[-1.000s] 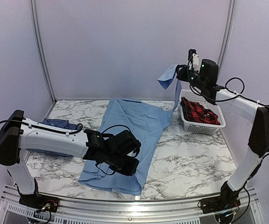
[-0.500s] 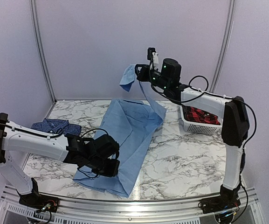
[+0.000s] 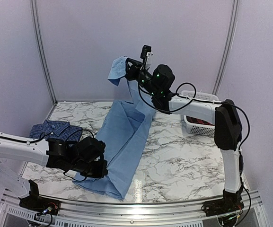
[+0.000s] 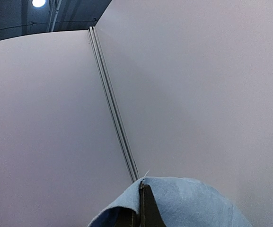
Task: Fold and stack the long sleeve shirts
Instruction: Fold the 1/3-folded shirt at the center of the board.
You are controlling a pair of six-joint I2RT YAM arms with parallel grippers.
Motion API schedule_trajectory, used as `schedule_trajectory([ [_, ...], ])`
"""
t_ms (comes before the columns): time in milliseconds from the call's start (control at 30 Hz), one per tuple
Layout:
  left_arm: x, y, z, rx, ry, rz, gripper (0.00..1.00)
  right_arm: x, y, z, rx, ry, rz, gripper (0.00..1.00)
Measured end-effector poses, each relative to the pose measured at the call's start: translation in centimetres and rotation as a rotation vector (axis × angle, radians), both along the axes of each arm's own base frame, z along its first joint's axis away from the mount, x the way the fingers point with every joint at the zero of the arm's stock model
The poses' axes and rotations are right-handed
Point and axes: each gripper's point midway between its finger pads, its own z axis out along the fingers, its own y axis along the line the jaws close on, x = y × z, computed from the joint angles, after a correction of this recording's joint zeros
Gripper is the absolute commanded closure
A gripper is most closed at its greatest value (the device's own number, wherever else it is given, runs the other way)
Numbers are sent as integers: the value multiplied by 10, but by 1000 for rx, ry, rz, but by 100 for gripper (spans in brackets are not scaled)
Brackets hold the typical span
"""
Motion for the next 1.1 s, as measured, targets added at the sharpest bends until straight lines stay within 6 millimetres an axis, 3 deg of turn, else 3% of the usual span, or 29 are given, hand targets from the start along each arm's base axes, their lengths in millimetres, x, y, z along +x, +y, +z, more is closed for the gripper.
schedule_trajectory([
  [333,-11,21,-13,40,35,21,100,15,16,-36,19,41,18,100],
  [633,-18,31,-13,58,49,52,100,6,18,-21,59,7,44,100],
  [800,-18,38,-18,74,55,78,100,3,21,-27,49,21,40,100],
  [933,-20,45,-28,111,66,89,100,5,16,-58,2,85,4,100],
  [1100,-22,51,-50,195,90,89,100,7,5,-115,-85,204,-51,100],
])
